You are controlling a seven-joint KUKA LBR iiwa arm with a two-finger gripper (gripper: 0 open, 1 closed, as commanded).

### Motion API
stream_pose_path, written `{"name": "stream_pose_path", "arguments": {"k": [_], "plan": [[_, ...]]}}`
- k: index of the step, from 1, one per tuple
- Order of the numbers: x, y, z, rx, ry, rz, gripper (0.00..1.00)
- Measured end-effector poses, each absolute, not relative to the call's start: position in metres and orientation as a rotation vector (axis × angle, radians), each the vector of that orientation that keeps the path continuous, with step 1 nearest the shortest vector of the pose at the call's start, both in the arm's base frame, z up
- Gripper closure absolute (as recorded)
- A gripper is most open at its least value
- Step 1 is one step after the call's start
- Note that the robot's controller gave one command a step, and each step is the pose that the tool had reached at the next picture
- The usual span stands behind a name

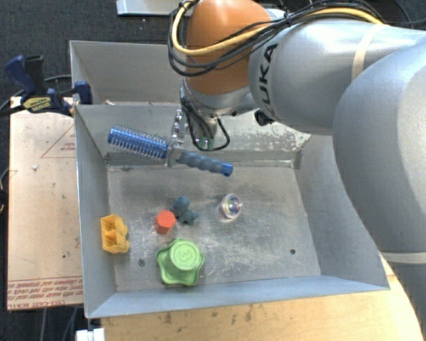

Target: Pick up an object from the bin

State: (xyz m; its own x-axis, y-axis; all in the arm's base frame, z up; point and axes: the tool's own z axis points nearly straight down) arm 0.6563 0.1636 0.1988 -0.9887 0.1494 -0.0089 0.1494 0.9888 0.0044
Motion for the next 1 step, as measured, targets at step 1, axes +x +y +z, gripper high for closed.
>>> {"name": "stream_pose_path", "arguments": {"k": [1], "plan": [[0.6422,0.1591,0.2394,0.186,3.132,0.002,1.00]]}}
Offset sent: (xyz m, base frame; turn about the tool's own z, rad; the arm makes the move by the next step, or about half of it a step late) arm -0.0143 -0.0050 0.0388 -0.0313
